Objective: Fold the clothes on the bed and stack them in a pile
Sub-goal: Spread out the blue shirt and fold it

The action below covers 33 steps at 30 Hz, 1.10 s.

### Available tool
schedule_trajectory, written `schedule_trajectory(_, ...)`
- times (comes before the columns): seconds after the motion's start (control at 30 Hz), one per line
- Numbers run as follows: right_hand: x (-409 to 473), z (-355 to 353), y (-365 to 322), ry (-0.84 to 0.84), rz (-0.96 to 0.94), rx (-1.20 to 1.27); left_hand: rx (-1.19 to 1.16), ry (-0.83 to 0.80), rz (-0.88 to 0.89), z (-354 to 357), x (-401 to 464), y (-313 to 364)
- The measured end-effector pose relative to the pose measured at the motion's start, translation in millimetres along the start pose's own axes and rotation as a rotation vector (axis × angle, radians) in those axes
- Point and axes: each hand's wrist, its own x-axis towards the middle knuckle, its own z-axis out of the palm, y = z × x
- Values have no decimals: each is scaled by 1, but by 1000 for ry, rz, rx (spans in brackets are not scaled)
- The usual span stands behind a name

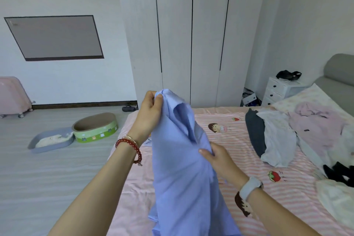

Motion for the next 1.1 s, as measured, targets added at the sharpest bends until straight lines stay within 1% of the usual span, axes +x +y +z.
schedule_trajectory(0.07,13,-17,-11,120,-43,7,70,-8,38,-10,2,-4)
schedule_trajectory(0.1,21,-24,-16,146,-62,-9,121,-21,69,-15,2,-6)
schedule_trajectory(0.2,38,-42,-36,154,-153,-107,202,-39,126,-23,-1,-12)
schedule_trajectory(0.27,44,-54,-47,161,-181,-145,191,-30,120,-27,-3,-12)
schedule_trajectory(0.33,47,-67,-57,187,-197,-194,124,5,100,-33,-5,-9)
schedule_trajectory(0.37,46,-75,-62,170,-195,-223,86,15,91,-37,-5,-7)
schedule_trajectory(0.43,40,-83,-71,82,-162,-269,70,1,80,-44,-6,-5)
schedule_trajectory(0.47,36,-85,-75,23,-110,-263,92,-21,86,-46,-8,-5)
schedule_trajectory(0.53,26,-85,-81,-56,76,-198,114,-55,97,-44,-13,-6)
schedule_trajectory(0.6,13,-89,-78,-139,171,-166,108,-53,106,-41,-22,-8)
schedule_trajectory(0.7,-16,-97,-70,-435,219,-334,221,-64,160,-35,-40,-10)
schedule_trajectory(0.73,-27,-99,-66,-507,254,-379,233,-58,168,-33,-48,-11)
schedule_trajectory(0.77,-36,-100,-63,-523,269,-412,227,-40,171,-30,-57,-10)
schedule_trajectory(0.8,-43,-101,-60,-497,249,-439,212,-13,174,-28,-66,-8)
schedule_trajectory(0.83,-48,-100,-59,-431,203,-479,195,21,173,-25,-75,-5)
schedule_trajectory(0.9,-57,-100,-59,-249,79,-498,165,88,182,-20,-93,5)
schedule_trajectory(1.0,-72,-104,-72,47,-84,-344,104,197,241,-13,-122,31)
schedule_trajectory(1.1,-89,-108,-107,307,-243,-163,97,347,368,-12,-148,68)
